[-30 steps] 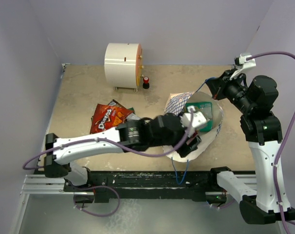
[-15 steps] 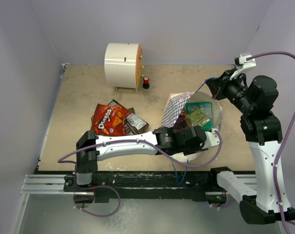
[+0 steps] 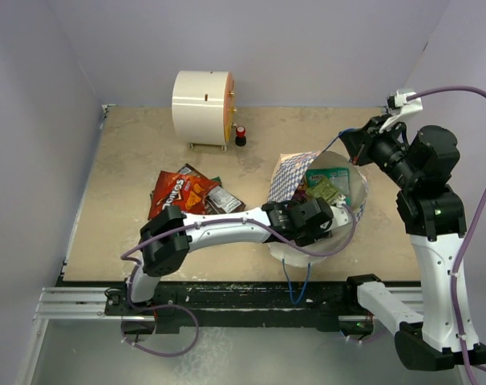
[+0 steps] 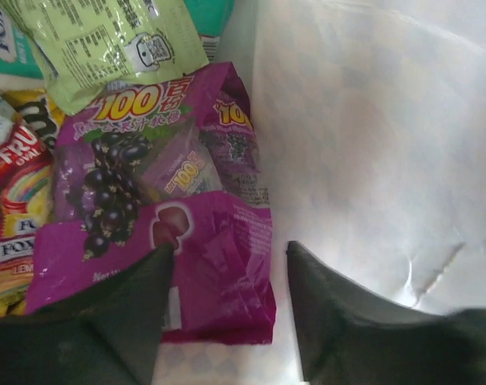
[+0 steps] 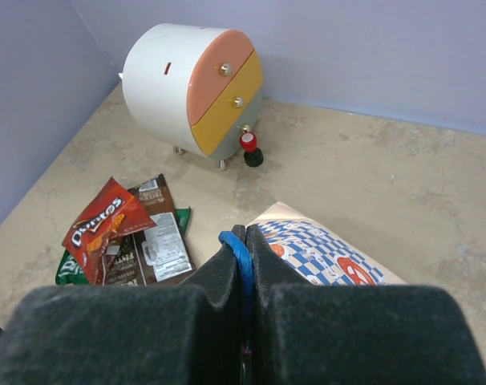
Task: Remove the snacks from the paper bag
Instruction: Take out the snack from the paper bag.
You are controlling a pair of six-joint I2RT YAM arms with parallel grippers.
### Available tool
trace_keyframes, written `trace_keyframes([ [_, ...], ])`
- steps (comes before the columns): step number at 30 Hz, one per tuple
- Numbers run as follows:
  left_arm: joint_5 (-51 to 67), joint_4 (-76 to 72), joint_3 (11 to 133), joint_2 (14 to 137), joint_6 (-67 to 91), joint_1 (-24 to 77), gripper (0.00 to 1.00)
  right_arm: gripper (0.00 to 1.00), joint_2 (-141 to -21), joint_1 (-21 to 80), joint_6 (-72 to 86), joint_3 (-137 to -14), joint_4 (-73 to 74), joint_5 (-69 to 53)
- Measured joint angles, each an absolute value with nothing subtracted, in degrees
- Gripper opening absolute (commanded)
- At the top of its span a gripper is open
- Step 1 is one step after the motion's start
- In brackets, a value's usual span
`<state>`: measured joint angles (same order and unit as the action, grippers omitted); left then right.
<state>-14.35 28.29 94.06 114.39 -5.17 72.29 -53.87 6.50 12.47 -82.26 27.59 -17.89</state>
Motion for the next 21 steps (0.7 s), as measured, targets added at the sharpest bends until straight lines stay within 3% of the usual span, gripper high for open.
trace_keyframes([
  [3,-15.4,28.1,94.8,116.5,-5.3,71.9,0.77,0.0,-53.9,6.5,12.5,-82.3,27.6,-17.9],
  [13,-24.5,29.3,96.8,121.6,-6.7,70.9,0.78,0.0,-53.8,6.7,12.6,-82.3,28.0,-17.9],
  [16,-25.8,29.8,96.8,121.6,-6.7,70.1,0.7,0.0,-53.8,6.7,13.0,-82.3,28.1,-17.9],
  [21,-27.2,32.1,98.4,122.7,-6.7,68.9,0.45,0.0,-53.8,6.7,13.2,-82.3,28.7,-17.9],
])
